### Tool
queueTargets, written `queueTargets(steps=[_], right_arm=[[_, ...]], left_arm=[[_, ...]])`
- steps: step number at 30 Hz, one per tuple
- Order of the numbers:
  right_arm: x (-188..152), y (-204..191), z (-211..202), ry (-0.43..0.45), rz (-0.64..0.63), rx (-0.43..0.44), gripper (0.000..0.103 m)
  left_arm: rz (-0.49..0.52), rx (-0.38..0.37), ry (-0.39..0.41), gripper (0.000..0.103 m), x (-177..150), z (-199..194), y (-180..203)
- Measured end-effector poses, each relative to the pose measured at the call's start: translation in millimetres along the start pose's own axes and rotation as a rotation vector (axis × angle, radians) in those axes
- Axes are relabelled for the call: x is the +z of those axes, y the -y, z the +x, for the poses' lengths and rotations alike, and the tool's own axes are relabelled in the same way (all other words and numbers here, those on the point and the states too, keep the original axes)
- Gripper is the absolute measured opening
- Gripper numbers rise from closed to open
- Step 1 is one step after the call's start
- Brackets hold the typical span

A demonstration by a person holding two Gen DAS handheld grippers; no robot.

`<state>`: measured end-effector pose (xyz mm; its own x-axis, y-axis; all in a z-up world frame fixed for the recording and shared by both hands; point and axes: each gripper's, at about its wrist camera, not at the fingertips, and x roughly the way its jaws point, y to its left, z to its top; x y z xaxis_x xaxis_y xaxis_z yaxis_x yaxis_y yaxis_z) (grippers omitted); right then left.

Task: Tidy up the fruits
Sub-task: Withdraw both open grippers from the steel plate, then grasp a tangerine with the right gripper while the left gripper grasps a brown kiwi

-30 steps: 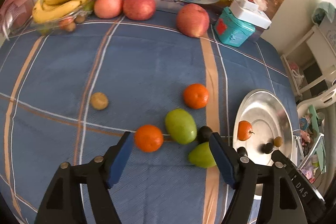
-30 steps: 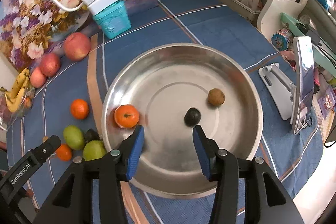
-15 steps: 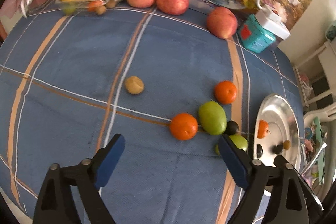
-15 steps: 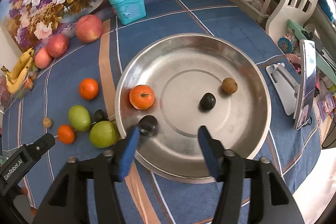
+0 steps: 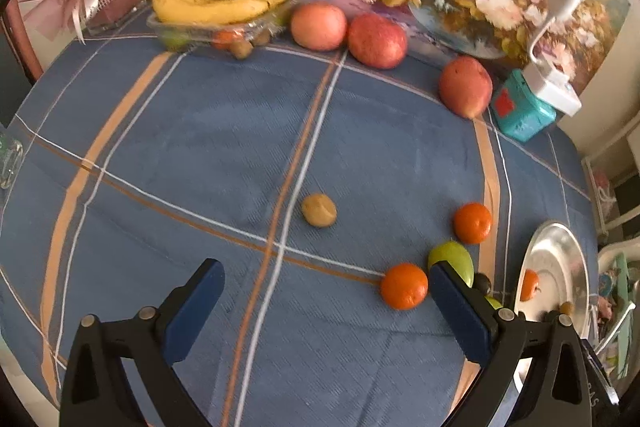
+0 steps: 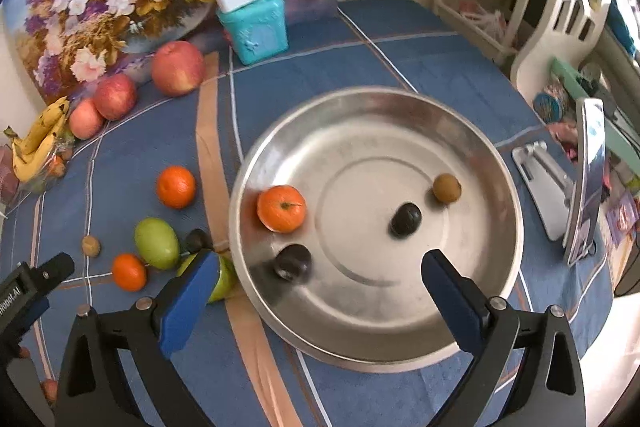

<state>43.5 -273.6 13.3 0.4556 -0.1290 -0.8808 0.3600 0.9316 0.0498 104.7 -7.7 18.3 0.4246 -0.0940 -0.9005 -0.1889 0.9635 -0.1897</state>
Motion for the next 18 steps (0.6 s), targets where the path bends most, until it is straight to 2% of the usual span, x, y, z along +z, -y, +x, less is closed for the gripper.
queueTargets(steps=[4,12,15,18], right_arm=[[2.3,-6.4,-0.6,0.021,-0.004,0.009,0.101],[8.2,-25.8,8.4,0.011,-0.028,0.049,0.101],[9.2,-38.7,15.6,-0.003,-0.055,0.062,0.101],[11.6,-53.9,20.0,0.002,-0.089,0.079,0.101]], left_arm=[[-0.013,0.004,0.023,0.103,8.8,-2.1,-9.8],[-0.128,-0.014,0.041,0.103,24.9,3.6,-42.7],[-0.141,-0.017,0.036,0.103,30.0,8.1,-46.6],[-0.143,-0.029,0.066,0.103,35.0,10.0,-47.9]])
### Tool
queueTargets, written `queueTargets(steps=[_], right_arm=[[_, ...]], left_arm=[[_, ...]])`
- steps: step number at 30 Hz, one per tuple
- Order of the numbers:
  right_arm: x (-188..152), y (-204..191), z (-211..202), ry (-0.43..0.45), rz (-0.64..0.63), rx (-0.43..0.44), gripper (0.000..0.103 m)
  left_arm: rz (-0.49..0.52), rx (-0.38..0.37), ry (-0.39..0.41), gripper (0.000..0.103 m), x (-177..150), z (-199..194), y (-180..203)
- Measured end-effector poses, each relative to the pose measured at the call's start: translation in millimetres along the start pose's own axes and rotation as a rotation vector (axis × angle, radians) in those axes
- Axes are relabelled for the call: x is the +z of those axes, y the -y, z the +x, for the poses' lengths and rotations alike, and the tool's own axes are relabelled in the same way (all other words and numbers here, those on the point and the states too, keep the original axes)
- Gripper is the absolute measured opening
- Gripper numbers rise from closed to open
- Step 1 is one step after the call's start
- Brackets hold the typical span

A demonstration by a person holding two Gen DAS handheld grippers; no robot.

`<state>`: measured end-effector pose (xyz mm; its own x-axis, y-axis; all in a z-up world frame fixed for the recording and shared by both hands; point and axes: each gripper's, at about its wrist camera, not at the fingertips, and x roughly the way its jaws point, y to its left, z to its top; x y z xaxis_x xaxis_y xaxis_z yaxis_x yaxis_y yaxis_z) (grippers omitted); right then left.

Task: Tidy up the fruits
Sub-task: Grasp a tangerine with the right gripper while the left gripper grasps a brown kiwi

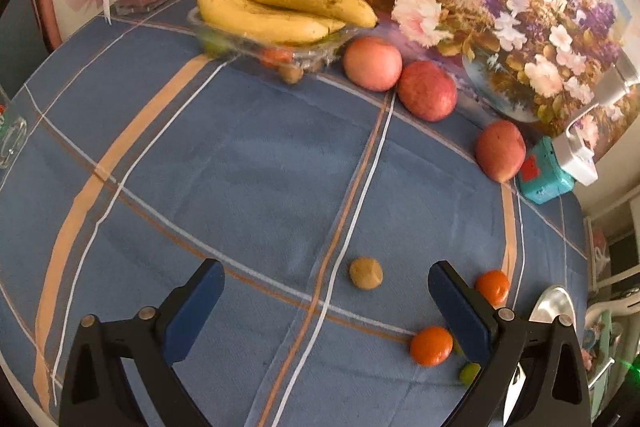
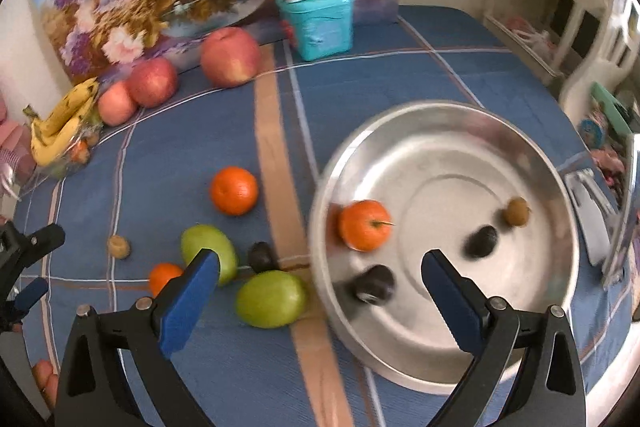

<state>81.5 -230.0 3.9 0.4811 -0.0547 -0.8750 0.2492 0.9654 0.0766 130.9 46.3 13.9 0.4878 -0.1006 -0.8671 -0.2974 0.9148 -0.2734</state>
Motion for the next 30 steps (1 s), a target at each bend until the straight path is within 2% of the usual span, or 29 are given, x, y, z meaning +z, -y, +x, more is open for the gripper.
queueTargets(steps=[7,12,20,23,24,25,27,29,30], right_arm=[[10.1,-19.8,8.4,0.031,-0.018,0.062,0.101],[17.1,-27.1,16.1,0.042,-0.009,0.098,0.101],[27.3,-35.7,34.7,0.058,-0.023,0.109,0.101],[28.1,-40.4,41.3,0.055,-0.040,0.109,0.096],[28.6,-41.6,42.4,0.055,-0.046,0.108,0.090],[29.1,-42.9,43.8,0.054,-0.050,0.107,0.084],[30.1,-45.1,46.8,0.051,-0.057,0.113,0.083],[30.1,-47.0,49.8,0.048,-0.064,0.114,0.079],[30.0,-47.4,52.0,0.045,-0.067,0.114,0.071]], left_arm=[[0.022,-0.019,0.011,0.103,8.5,10.6,6.0],[0.024,-0.069,-0.026,0.103,11.8,23.6,9.7],[0.074,-0.055,-0.056,0.103,11.4,43.3,18.7],[0.062,-0.061,-0.077,0.102,11.2,52.0,17.4],[0.057,-0.060,-0.081,0.100,10.8,54.5,16.8],[0.056,-0.059,-0.084,0.096,10.1,56.2,16.3],[0.047,-0.065,-0.101,0.087,8.7,60.0,15.0],[0.034,-0.081,-0.123,0.083,6.5,64.0,14.5],[0.036,-0.086,-0.129,0.082,5.4,65.5,15.0]])
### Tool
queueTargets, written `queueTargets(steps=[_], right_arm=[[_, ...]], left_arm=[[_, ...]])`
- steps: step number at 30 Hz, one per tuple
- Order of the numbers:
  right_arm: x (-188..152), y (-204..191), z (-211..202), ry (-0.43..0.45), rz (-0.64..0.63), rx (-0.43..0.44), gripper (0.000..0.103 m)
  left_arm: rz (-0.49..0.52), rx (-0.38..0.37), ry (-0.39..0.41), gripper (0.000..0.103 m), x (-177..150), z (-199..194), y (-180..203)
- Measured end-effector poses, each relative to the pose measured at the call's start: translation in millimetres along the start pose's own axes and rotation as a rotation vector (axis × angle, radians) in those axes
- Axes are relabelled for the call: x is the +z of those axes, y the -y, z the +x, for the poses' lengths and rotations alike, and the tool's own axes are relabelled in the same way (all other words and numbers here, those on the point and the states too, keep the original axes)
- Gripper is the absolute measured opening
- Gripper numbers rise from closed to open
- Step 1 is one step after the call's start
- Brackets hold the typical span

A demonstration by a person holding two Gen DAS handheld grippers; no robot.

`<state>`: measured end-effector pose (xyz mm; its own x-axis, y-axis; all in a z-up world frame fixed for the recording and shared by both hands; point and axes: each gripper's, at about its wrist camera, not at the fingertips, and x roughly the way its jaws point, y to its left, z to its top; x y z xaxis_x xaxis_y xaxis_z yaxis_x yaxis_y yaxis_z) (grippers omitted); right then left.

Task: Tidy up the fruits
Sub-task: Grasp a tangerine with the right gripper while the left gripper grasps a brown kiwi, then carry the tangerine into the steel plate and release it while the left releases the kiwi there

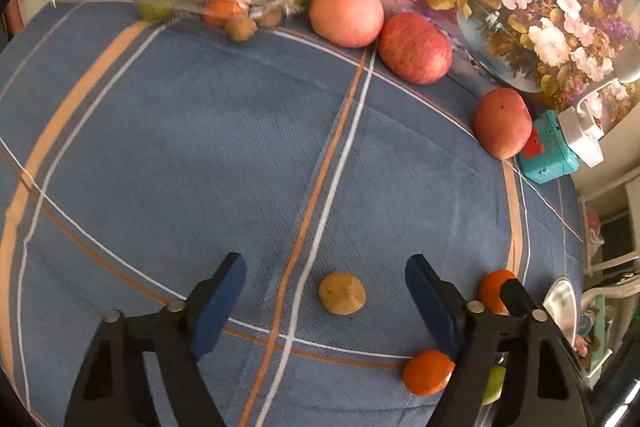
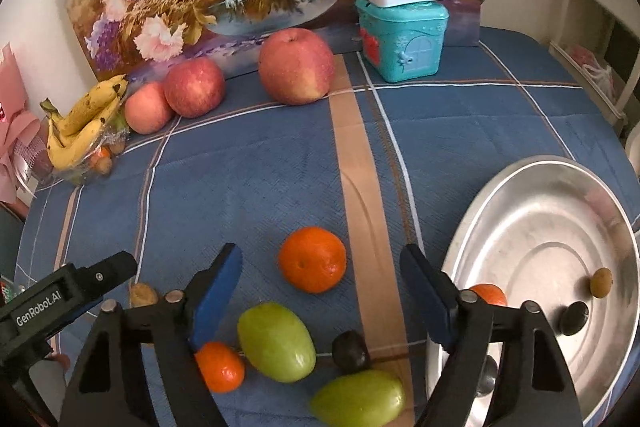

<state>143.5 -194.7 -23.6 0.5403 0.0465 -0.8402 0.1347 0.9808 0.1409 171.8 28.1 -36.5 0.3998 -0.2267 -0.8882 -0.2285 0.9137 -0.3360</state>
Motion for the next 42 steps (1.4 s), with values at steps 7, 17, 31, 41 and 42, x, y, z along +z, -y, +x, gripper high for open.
queueTargets(steps=[7,17,31,41,42], right_arm=[[-1.5,0.7,12.6,-0.018,-0.005,-0.004,0.064],[-5.5,-1.2,22.7,-0.035,-0.011,0.006,0.048],[-3.0,-4.3,13.5,-0.020,-0.003,0.061,0.041],[-9.4,-19.2,-10.6,-0.017,-0.024,0.067,0.041],[-10.2,-20.2,-13.8,-0.016,-0.021,0.069,0.041]], left_arm=[[-0.003,-0.010,-0.035,0.062,-4.9,10.4,3.4],[-0.013,-0.013,-0.046,0.032,-5.0,9.5,-0.2],[-0.039,-0.062,-0.039,0.026,-6.7,3.7,-0.9],[-0.064,-0.104,-0.008,0.026,-11.9,-22.5,7.6],[-0.063,-0.106,-0.004,0.026,-13.5,-26.8,9.1]])
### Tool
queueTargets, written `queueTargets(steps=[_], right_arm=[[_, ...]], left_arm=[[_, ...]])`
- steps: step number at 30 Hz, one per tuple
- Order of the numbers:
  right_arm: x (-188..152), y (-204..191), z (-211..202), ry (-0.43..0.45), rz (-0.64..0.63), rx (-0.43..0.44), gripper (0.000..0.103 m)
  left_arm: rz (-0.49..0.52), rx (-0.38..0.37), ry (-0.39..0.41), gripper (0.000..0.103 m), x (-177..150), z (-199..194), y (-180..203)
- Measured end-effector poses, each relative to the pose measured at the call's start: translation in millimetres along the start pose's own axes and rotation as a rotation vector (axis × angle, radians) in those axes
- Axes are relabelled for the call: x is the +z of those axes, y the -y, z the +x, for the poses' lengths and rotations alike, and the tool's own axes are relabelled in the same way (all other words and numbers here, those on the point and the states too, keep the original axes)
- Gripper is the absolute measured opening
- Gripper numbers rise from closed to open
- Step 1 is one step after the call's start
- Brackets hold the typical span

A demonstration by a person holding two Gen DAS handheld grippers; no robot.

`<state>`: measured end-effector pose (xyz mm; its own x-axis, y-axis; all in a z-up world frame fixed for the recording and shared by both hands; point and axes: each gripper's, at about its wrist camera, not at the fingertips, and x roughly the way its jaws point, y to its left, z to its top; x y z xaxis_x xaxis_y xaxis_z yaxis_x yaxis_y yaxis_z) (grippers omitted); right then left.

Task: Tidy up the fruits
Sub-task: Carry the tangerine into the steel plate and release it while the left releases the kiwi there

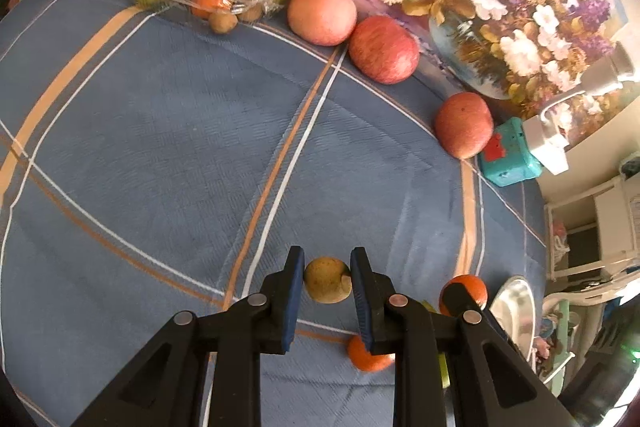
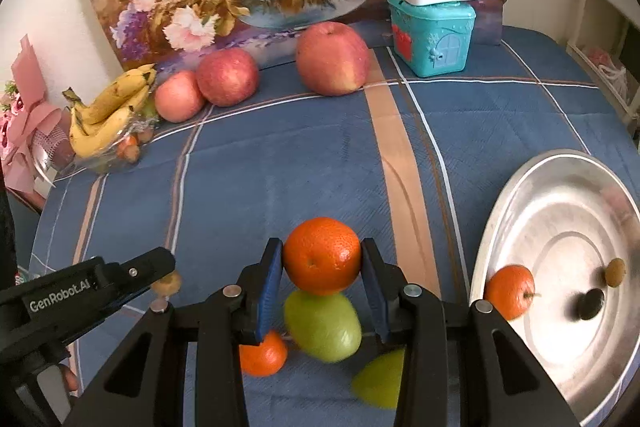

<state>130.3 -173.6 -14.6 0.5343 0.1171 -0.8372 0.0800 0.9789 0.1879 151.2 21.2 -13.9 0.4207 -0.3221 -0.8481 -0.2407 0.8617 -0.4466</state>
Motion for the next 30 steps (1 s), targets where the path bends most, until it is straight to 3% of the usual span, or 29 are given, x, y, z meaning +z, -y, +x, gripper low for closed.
queueTargets(steps=[14,30], right_arm=[[-25.6,-11.8,-59.9,0.010,-0.013,-0.007,0.041],[-64.5,-7.0,-89.3,-0.050,-0.012,-0.032,0.041]], left_arm=[[0.021,-0.001,0.037,0.026,-25.5,-45.7,7.4],[0.035,0.015,0.025,0.026,-53.2,-53.7,8.1]])
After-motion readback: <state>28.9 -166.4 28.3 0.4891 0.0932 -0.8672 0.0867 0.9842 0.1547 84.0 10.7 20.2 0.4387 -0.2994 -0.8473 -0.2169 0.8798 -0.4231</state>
